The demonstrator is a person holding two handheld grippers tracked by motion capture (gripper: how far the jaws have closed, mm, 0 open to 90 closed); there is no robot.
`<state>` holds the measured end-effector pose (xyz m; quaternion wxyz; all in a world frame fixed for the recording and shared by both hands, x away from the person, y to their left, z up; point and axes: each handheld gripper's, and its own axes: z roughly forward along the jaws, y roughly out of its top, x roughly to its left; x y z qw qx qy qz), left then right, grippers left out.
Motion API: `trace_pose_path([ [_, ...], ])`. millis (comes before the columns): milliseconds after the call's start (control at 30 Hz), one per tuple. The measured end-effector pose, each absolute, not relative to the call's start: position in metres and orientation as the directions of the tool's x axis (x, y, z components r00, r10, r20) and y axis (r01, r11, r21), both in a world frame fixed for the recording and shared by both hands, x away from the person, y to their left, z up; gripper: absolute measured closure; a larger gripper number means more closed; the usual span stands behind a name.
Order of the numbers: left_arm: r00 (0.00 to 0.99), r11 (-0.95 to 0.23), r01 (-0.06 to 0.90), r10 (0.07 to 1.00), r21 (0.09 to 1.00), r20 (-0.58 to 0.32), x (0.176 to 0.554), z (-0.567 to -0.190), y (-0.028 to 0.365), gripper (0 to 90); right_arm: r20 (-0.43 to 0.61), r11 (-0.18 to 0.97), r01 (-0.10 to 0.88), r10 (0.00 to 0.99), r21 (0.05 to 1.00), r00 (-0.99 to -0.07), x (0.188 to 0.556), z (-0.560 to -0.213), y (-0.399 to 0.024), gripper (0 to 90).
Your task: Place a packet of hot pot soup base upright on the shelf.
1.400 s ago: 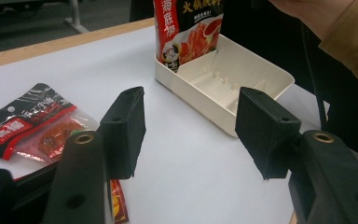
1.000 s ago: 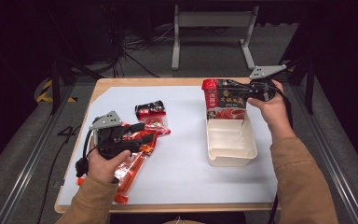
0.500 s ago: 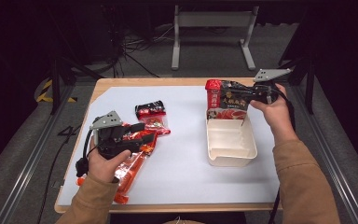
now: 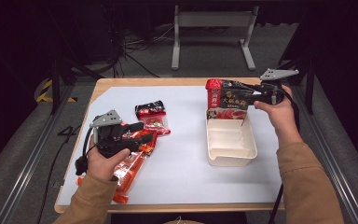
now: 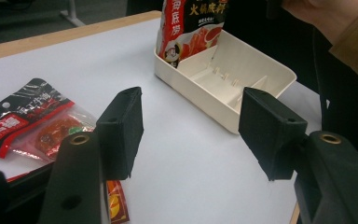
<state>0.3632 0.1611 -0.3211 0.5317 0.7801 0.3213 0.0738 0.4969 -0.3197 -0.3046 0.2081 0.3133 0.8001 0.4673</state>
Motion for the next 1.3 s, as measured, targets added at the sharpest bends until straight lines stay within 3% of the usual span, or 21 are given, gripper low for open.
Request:
trace_pose_path([
  [233,0.754,-0.234,0.416,0.628,0.879,-0.190,0.368,-0.320,0.162,31.2,-0.058,0.360,0.318,0.736,0.877,-0.674,0.480,-0.300,-0.328,42.1],
  [833,0.776,-0.273,0.380,0.614,0.884,-0.145,0.376,-0.318,0.188,33.4,-0.037,0.306,0.292,0.746,0.906,-0.665,0.422,-0.284,-0.330,35.6],
  [967,0.768,-0.264,0.390,0.621,0.882,-0.154,0.377,-0.318,0.195,32.7,0.006,0.281,0.329,0.753,0.902,-0.658,0.415,-0.287,-0.331,35.8],
  [1300,0.759,-0.266,0.404,0.631,0.875,-0.160,0.384,-0.322,0.206,34.4,0.000,0.302,0.340,0.747,0.891,-0.665,0.400,-0.299,-0.333,41.4],
])
